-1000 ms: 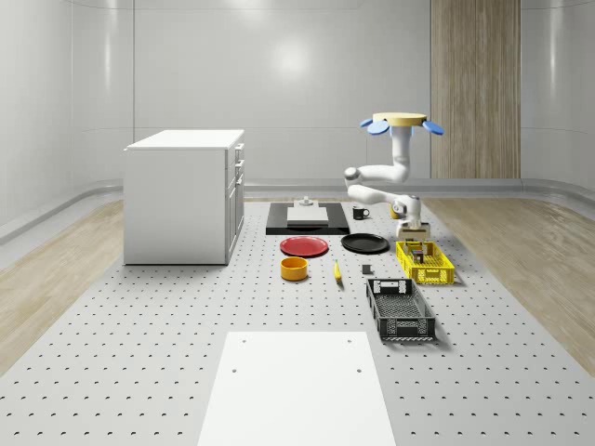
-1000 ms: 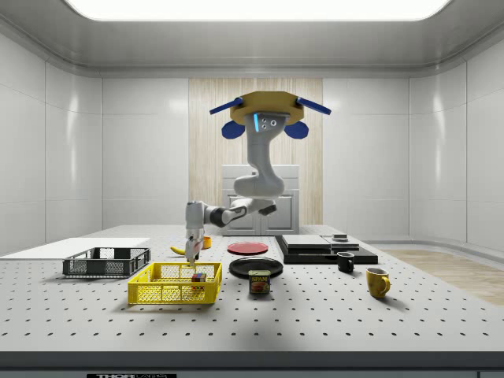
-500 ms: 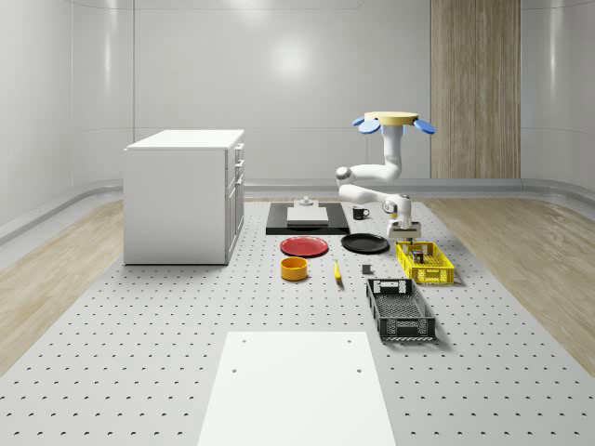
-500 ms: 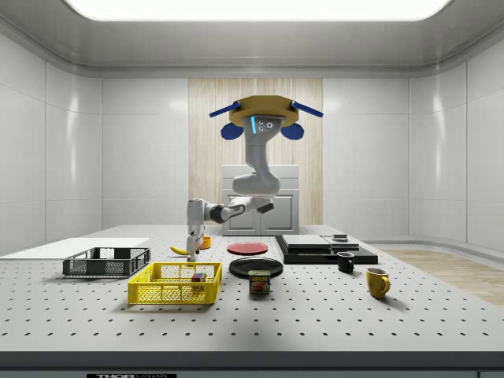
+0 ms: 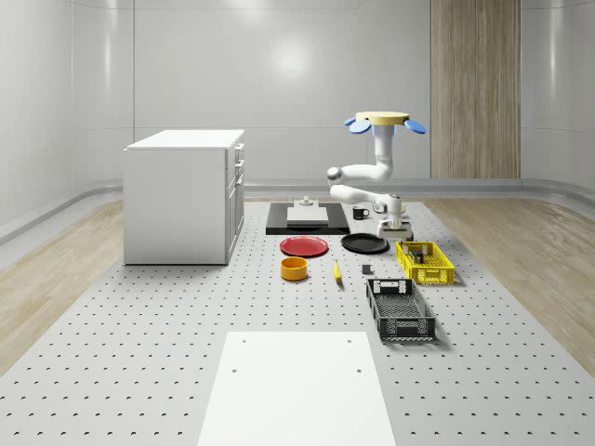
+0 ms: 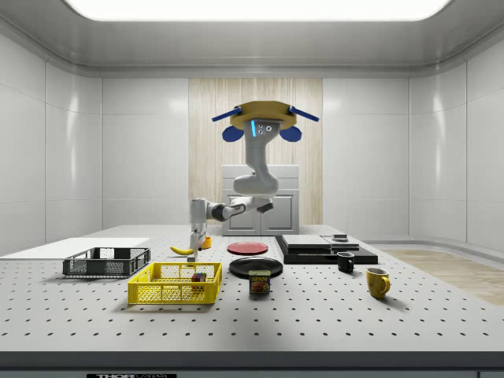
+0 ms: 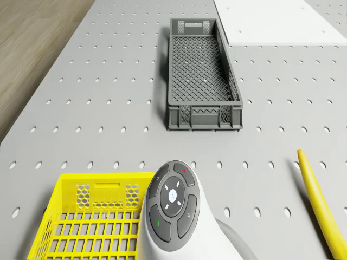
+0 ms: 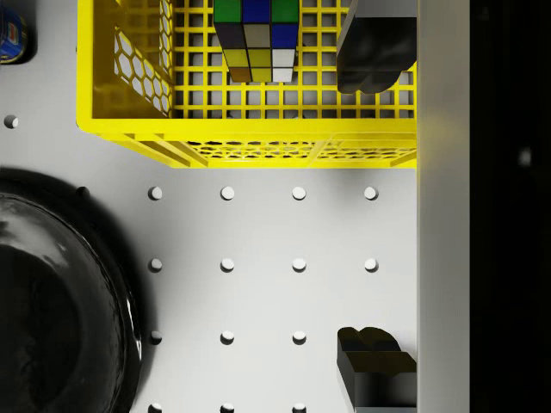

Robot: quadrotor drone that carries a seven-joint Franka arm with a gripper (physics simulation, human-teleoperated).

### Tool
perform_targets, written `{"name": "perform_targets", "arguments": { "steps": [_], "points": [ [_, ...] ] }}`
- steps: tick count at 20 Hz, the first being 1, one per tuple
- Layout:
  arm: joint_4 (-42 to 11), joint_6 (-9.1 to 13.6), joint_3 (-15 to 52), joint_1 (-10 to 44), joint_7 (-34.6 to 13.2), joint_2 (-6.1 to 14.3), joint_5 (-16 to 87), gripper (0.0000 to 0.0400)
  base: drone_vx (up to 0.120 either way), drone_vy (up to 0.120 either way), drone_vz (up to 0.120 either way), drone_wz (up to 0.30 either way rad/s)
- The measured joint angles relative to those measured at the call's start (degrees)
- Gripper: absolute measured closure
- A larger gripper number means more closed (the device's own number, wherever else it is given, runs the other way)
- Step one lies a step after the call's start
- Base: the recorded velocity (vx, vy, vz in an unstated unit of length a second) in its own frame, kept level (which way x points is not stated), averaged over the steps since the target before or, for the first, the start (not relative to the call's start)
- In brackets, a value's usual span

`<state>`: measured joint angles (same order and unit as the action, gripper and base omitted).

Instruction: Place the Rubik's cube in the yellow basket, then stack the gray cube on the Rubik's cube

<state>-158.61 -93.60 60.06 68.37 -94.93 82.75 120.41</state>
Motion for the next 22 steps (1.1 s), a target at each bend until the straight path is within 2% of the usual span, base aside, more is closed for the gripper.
{"name": "perform_targets", "arguments": {
  "steps": [11, 22],
  "points": [
    [0.0, 0.4, -0.1, -0.3, 0.2, -0.4, 0.2, 0.0000, 0.000, -0.120, 0.000, 0.000],
    [-0.1, 0.8, -0.2, -0.5, 0.4, -0.8, 0.4, 0.0000, 0.109, -0.120, 0.000, 0.000]
  ]
}}
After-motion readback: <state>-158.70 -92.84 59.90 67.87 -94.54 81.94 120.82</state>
